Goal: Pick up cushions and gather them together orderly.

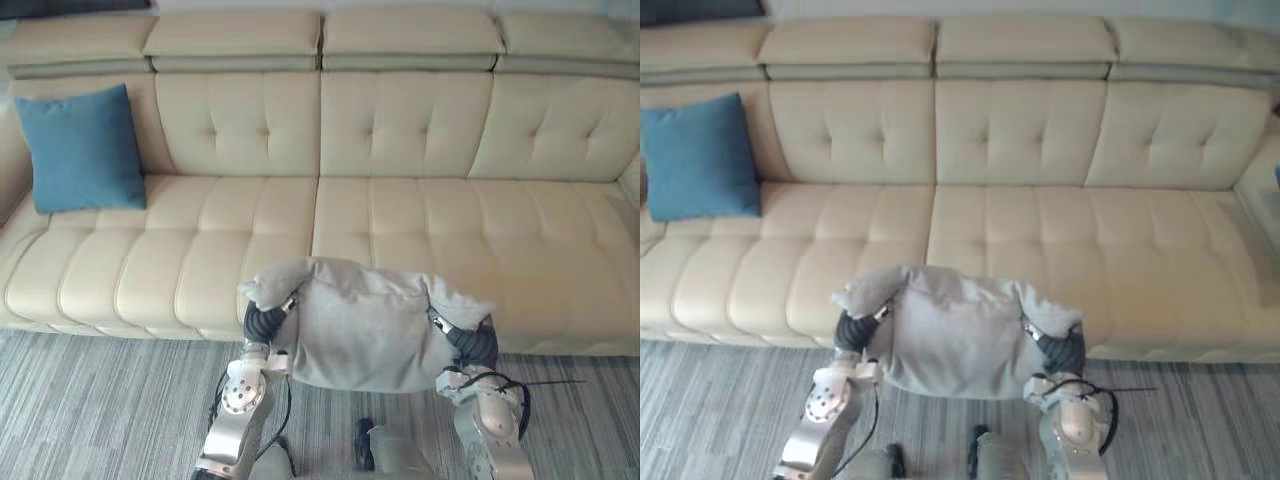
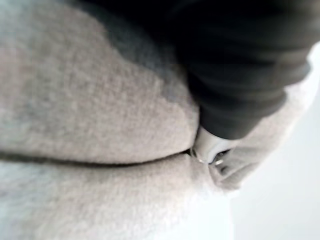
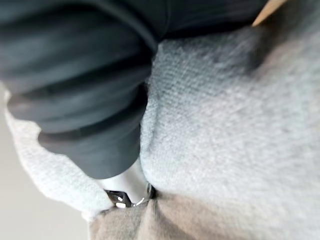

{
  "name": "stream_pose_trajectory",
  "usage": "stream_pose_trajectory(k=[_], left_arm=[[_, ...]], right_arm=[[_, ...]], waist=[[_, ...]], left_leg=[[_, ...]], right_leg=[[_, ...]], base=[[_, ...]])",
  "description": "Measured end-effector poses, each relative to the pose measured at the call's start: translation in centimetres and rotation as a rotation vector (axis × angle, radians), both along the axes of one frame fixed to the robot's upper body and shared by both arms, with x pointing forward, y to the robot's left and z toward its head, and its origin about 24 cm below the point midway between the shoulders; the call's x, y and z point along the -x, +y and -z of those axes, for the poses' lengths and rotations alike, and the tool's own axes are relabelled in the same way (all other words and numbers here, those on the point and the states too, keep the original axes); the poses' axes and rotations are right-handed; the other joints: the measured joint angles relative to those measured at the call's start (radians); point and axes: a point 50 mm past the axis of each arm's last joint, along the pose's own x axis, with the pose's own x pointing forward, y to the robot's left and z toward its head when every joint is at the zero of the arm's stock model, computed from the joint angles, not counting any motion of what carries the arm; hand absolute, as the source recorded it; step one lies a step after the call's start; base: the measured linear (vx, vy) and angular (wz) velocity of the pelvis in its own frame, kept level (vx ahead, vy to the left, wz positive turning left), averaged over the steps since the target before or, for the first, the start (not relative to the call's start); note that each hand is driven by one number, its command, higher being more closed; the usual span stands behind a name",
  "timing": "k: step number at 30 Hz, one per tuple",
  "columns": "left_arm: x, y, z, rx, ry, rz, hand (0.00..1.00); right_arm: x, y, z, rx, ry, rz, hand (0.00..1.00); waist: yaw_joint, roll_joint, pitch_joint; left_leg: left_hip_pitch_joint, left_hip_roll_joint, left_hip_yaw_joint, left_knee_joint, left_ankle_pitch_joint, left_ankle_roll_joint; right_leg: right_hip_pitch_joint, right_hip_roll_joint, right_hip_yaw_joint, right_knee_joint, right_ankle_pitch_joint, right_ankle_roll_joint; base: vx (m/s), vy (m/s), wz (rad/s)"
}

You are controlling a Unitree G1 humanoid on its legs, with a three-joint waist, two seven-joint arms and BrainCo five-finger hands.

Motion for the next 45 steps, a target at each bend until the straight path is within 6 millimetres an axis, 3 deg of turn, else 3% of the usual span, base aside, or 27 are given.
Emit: stream_pose_trajectory(k=[2, 4, 5, 6, 7, 8, 10, 12, 13, 14, 15, 17, 19, 20, 21, 23, 26, 27, 28, 29, 30, 34, 41, 44, 45], left_arm=[[0.6, -0.2, 0.5, 0.009, 0.024, 0.002, 1.00], [0.9, -0.2, 0.8, 0.019, 0.045, 0.003, 1.00], [1.0, -0.2, 0.8, 0.031, 0.048, 0.001, 1.00], [1.0, -0.2, 0.8, 0.035, 0.048, 0.001, 1.00], [0.9, -0.3, 0.7, 0.043, 0.047, 0.001, 1.00], [1.0, -0.4, 0.8, 0.048, 0.053, 0.009, 1.00], [1.2, -0.7, 1.0, 0.055, 0.061, 0.018, 1.00], [1.5, -0.6, 1.2, 0.055, 0.075, 0.015, 1.00], [1.8, -0.5, 1.5, 0.052, 0.089, 0.012, 1.00], [2.0, -0.3, 1.7, 0.043, 0.100, 0.013, 1.00], [2.4, -0.2, 2.1, 0.034, 0.123, 0.018, 1.00], [2.2, -0.4, 1.9, 0.033, 0.116, 0.026, 1.00], [1.9, -0.3, 1.8, 0.018, 0.108, 0.036, 1.00], [1.9, -0.2, 1.9, 0.012, 0.110, 0.037, 1.00], [1.9, 0.0, 2.0, 0.004, 0.115, 0.038, 1.00], [1.5, -0.1, 1.7, 0.000, 0.099, 0.043, 1.00], [0.8, -0.2, 1.1, -0.004, 0.070, 0.051, 1.00], [0.8, 0.0, 1.1, -0.011, 0.066, 0.052, 1.00], [0.7, -0.2, 1.3, -0.005, 0.076, 0.052, 1.00], [0.8, -0.5, 1.7, 0.002, 0.097, 0.050, 1.00], [0.8, -0.6, 1.9, 0.007, 0.105, 0.051, 1.00], [0.7, -1.3, 1.7, 0.029, 0.103, 0.053, 1.00], [-0.2, -1.4, 1.0, 0.003, 0.070, 0.052, 1.00], [-2.3, -1.2, -0.7, -0.030, -0.008, 0.022, 1.00], [-3.6, -1.0, -1.7, -0.054, -0.048, 0.006, 1.00]], right_arm=[[0.5, 0.0, 0.3, 0.028, 0.021, -0.002, 1.00], [0.9, -0.1, 0.6, 0.034, 0.039, -0.002, 1.00], [1.0, 0.1, 0.4, 0.031, 0.033, -0.003, 1.00], [1.1, 0.1, 0.1, 0.031, 0.023, -0.003, 1.00], [0.9, 0.2, -0.4, 0.031, 0.002, -0.002, 1.00], [0.9, 0.2, -0.6, 0.031, -0.009, 0.003, 1.00], [0.8, 0.1, -0.8, 0.033, -0.014, 0.014, 1.00], [0.3, 0.2, -0.9, 0.036, -0.023, 0.012, 1.00], [0.0, 0.2, -0.6, 0.042, -0.015, 0.008, 1.00], [-0.1, 0.4, -0.2, 0.045, 0.002, 0.005, 1.00], [0.1, 0.3, 0.5, 0.063, 0.040, 0.004, 1.00], [0.1, 0.2, 0.6, 0.071, 0.049, 0.003, 1.00], [0.0, 0.3, 1.1, 0.066, 0.069, 0.004, 1.00], [-0.1, 0.3, 1.4, 0.062, 0.081, 0.004, 1.00], [-0.2, 0.4, 2.1, 0.061, 0.111, 0.002, 1.00], [-0.2, 0.4, 2.7, 0.065, 0.138, 0.000, 1.00], [-0.9, 0.3, 2.3, 0.069, 0.121, -0.001, 1.00], [-1.2, 0.5, 2.2, 0.076, 0.114, -0.002, 1.00], [-1.4, 0.3, 2.1, 0.088, 0.110, -0.003, 1.00], [-1.8, -0.1, 2.2, 0.104, 0.116, -0.001, 1.00], [-1.7, -0.3, 2.2, 0.108, 0.119, 0.004, 1.00], [-1.5, -0.7, 2.2, 0.113, 0.121, 0.019, 1.00], [-2.2, -0.5, 1.6, 0.109, 0.093, 0.022, 1.00], [-4.3, 0.0, 0.0, 0.115, 0.018, 0.019, 1.00], [-5.8, 0.5, -1.0, 0.115, -0.028, 0.017, 1.00]], waist=[[0.008, 0.013, 0.003], [0.016, 0.019, -0.001], [0.021, 0.009, 0.002], [0.021, 0.011, -0.002], [0.018, 0.020, -0.006], [0.016, 0.022, -0.010], [0.019, 0.011, -0.020], [0.034, 0.025, -0.033], [0.038, 0.032, -0.044], [0.043, 0.014, -0.047], [0.044, -0.007, -0.078], [0.040, -0.014, -0.085], [0.026, -0.014, -0.084], [0.022, -0.013, -0.083], [0.019, -0.011, -0.081], [0.019, -0.012, -0.082], [0.016, -0.018, -0.080], [0.015, -0.039, -0.084], [0.016, -0.030, -0.086], [0.022, -0.001, -0.084], [0.020, 0.010, -0.083], [0.017, 0.016, -0.086], [0.021, 0.021, -0.107], [0.023, 0.025, -0.106], [0.024, 0.023, -0.103]], left_leg=[[-0.073, 0.026, -0.050, 0.228, 0.020, 0.028], [-0.150, 0.049, -0.074, 0.395, 0.111, 0.047], [-0.188, 0.054, -0.067, 0.429, 0.149, 0.050], [-0.197, 0.057, -0.065, 0.427, 0.132, 0.056], [-0.199, 0.050, -0.063, 0.395, 0.076, 0.053], [-0.195, 0.033, -0.061, 0.331, 0.022, 0.049], [-0.178, 0.000, -0.064, 0.131, -0.012, 0.022], [-0.140, -0.022, -0.089, -0.051, 0.004, 0.044], [-0.118, -0.027, -0.088, -0.099, 0.053, 0.045], [-0.101, -0.039, -0.066, -0.098, 0.051, 0.038], [-0.088, -0.067, -0.029, -0.099, 0.028, 0.062], [-0.071, -0.088, -0.002, -0.099, 0.012, 0.077], [0.003, -0.112, 0.027, -0.132, -0.003, 0.102], [0.027, -0.114, 0.030, -0.143, -0.007, 0.108], [0.082, -0.114, 0.037, -0.170, -0.009, 0.113], [0.134, -0.107, 0.034, -0.212, -0.010, 0.112], [0.134, -0.089, 0.024, -0.221, -0.014, 0.105], [0.135, -0.099, 0.011, -0.216, -0.027, 0.083], [0.137, -0.096, -0.015, -0.210, -0.050, 0.052], [0.134, -0.065, -0.029, -0.203, -0.055, 0.042], [0.135, -0.053, -0.039, -0.203, -0.054, 0.041], [0.156, -0.031, -0.065, -0.234, -0.030, 0.046], [0.167, -0.055, -0.134, -0.300, -0.001, 0.039], [0.130, -0.074, -0.144, -0.340, 0.040, 0.050], [0.107, -0.083, -0.146, -0.355, 0.061, 0.052]], right_leg=[[0.040, 0.009, -0.001, 0.019, -0.029, -0.023], [0.057, 0.020, 0.011, 0.033, -0.049, -0.040], [0.059, 0.018, 0.023, 0.019, -0.046, -0.049], [0.058, 0.015, 0.026, 0.013, -0.044, -0.053], [0.056, 0.015, 0.034, 0.003, -0.037, -0.065], [0.061, 0.015, 0.046, -0.010, -0.032, -0.071], [0.069, 0.013, 0.067, -0.042, -0.028, -0.067], [0.078, 0.015, 0.082, -0.055, -0.037, -0.046], [0.081, 0.019, 0.106, -0.045, -0.053, -0.015], [0.082, 0.007, 0.131, -0.034, -0.063, 0.000], [0.087, -0.031, 0.145, -0.035, -0.063, 0.042], [0.059, -0.049, 0.164, 0.036, -0.046, 0.076], [-0.022, -0.078, 0.165, 0.264, 0.011, 0.167], [-0.035, -0.085, 0.156, 0.314, 0.019, 0.168], [-0.058, -0.095, 0.135, 0.411, 0.014, 0.159], [-0.099, -0.101, 0.105, 0.448, -0.010, 0.130], [-0.116, -0.088, 0.073, 0.255, -0.008, 0.108], [-0.088, -0.074, 0.089, 0.080, 0.107, 0.072], [-0.058, -0.063, 0.092, 0.040, 0.064, 0.062], [-0.030, -0.038, 0.082, -0.018, 0.064, 0.050], [-0.016, -0.027, 0.072, -0.035, 0.069, 0.043], [0.027, 0.001, 0.055, -0.080, 0.076, 0.027], [0.059, -0.021, 0.014, -0.131, 0.094, 0.039], [0.042, -0.041, 0.007, -0.182, 0.140, 0.051], [0.022, -0.049, 0.004, -0.196, 0.160, 0.052]], base=[[-0.01, -0.015, -0.16], [0.03, -0.002, -0.17], [0.04, 0.014, -0.14], [0.12, 0.051, -0.11], [0.12, 0.059, -0.01], [0.15, 0.090, 0.04], [0.16, 0.131, -0.12], [0.20, 0.189, -0.46], [0.21, 0.206, -0.55], [0.29, 0.255, -0.59], [0.34, 0.249, -0.43], [0.34, 0.238, -0.26], [0.29, 0.209, -0.20], [0.31, 0.156, -0.15], [0.25, 0.090, -0.10], [0.23, 0.004, -0.01], [0.15, -0.131, 0.10], [0.17, -0.234, -0.01], [0.18, -0.225, -0.16], [0.14, -0.179, -0.13], [0.09, -0.121, -0.08], [0.04, -0.126, 0.04], [-0.04, 0.011, 0.26], [-0.11, 0.061, 0.16], [-0.12, 0.035, 0.17]])
